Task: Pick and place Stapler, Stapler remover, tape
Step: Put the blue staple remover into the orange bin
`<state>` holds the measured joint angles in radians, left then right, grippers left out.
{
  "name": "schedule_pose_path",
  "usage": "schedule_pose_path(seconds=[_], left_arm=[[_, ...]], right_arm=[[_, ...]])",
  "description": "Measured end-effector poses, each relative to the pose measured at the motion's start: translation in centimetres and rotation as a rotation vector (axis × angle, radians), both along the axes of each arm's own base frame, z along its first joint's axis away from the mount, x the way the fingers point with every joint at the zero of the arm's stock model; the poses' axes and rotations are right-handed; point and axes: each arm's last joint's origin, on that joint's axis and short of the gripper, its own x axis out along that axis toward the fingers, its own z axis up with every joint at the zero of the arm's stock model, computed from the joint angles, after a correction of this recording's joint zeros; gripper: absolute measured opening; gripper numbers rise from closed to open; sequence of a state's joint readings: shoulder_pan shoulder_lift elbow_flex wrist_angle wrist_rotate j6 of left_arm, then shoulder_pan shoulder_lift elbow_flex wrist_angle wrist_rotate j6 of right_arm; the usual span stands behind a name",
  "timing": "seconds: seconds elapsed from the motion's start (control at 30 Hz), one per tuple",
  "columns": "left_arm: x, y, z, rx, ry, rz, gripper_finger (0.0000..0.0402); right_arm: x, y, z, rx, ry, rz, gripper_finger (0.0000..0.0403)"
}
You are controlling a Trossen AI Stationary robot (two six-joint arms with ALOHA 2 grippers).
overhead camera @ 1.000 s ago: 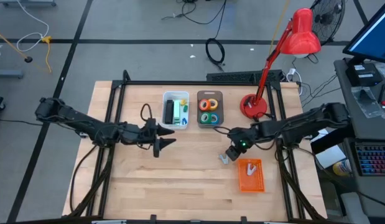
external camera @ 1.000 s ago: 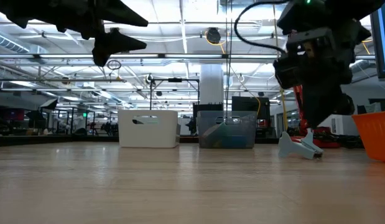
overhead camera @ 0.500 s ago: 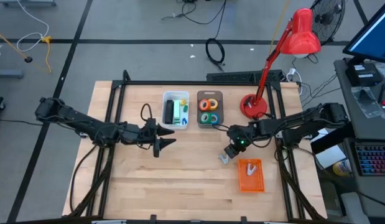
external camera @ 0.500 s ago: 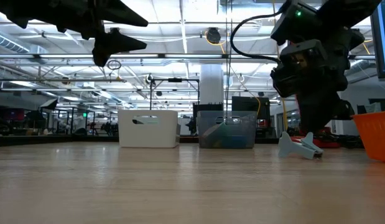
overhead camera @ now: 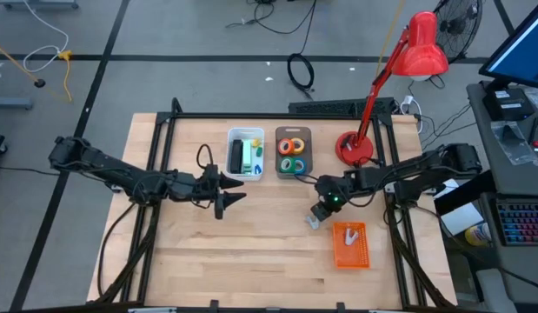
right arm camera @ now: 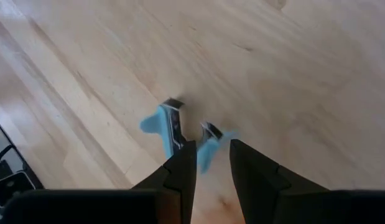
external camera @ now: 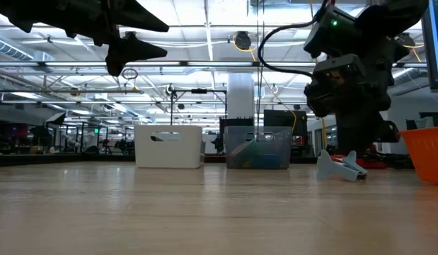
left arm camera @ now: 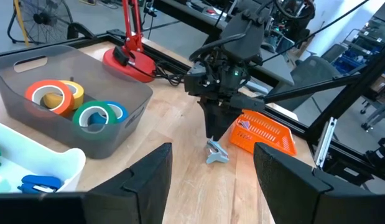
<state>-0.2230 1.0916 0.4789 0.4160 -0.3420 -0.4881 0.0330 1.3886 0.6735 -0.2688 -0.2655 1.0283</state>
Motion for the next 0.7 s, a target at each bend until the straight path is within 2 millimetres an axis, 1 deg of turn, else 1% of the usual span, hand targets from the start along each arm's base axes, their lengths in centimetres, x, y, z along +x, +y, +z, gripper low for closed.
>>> schedule_pose_path(seconds=[0.13,0.37,0.7], left_arm=[[0.0,0.0,0.0,0.0,0.0,0.0,0.0228],[0.0,0.0,0.0,0.005,0.002,-0.001,0.0228],[0.0,0.0,-0.01,0.013,0.003,-0.002,0.0228]], right_arm=[[0.35,-0.02,0.22,0.004,-0.039,-0.008,0.0091],[-0.16,0.01,-0.1,0.011,0.022,-0.003,0.0091],[0.0,-0.02,-0.02,0.004,0.003,-0.007,0.0091]])
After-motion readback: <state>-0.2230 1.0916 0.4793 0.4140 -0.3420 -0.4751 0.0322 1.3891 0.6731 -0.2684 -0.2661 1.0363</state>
